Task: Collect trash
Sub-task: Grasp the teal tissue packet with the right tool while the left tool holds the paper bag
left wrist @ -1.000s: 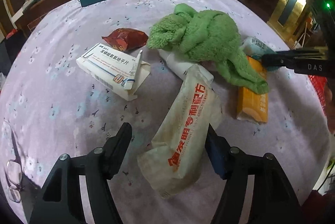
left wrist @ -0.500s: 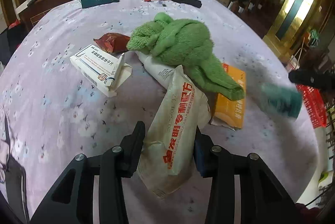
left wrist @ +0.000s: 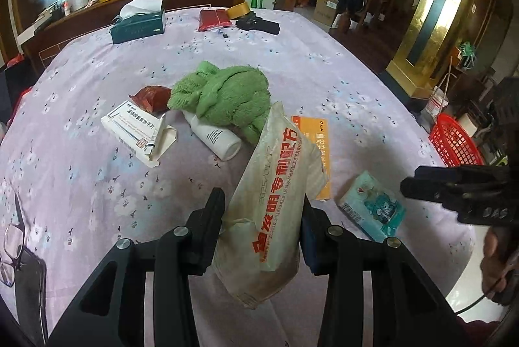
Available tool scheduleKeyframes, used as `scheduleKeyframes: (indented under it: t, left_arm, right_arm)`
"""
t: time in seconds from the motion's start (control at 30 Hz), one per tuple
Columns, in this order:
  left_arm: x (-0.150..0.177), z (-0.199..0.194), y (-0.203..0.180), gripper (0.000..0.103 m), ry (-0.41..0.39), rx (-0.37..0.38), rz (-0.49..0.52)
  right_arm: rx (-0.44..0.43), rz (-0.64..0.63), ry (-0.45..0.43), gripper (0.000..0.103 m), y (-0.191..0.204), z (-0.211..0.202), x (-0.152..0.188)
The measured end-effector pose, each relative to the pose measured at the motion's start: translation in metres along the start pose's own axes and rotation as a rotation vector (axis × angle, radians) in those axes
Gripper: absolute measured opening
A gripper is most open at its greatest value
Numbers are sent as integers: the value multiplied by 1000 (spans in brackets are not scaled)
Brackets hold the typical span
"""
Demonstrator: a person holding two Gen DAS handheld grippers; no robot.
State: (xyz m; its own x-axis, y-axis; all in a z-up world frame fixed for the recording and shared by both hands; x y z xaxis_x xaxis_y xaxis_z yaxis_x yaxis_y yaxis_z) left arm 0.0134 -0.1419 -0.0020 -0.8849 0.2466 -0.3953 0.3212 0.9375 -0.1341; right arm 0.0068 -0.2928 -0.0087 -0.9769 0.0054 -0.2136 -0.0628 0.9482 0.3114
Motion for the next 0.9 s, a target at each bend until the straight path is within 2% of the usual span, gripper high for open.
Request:
scheduleKeyframes:
  t: [0.3, 0.43, 0.5, 0.6, 0.7, 0.77, 0.9]
  left_arm:
    - [6, -11, 7, 41, -13, -8, -9]
    - [9, -12, 12, 41, -12, -11, -20]
    - [11, -12, 13, 41, -11, -8, -23]
    - [11, -12, 13, 41, -11, -6, -22]
    - [10, -13, 9, 41, -16, -1, -16]
    - [9, -13, 5, 41, -17, 7, -8]
    - [4, -13, -5, 41, -23, 14, 11]
  right_arm:
    - [75, -108, 93, 63, 8, 45, 10]
    - [154, -152, 104, 64, 13, 55, 14]
    - [161, -148, 115, 56, 12, 59, 16]
    - [170, -129, 115, 52, 9, 60, 17]
    - [139, -97, 107, 44, 5, 57, 16]
    - [129, -87, 89, 34, 5, 50, 17]
    - [95, -57, 70, 30, 3, 37, 19]
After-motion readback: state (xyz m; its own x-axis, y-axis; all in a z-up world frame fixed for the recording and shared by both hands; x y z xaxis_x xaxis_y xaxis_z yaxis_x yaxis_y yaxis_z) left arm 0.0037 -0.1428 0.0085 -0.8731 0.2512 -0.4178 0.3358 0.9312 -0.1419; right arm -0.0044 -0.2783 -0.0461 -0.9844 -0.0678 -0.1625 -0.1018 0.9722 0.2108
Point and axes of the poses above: each gripper's, at about its wrist camera, not at the fingertips, and z roughly the way its jaws point, y to its left, x to its underside, the point moved 9 cm from there along z, roughly the way its jaws point, and after that the axes turned 14 degrees about y, right-handed, at the moved point
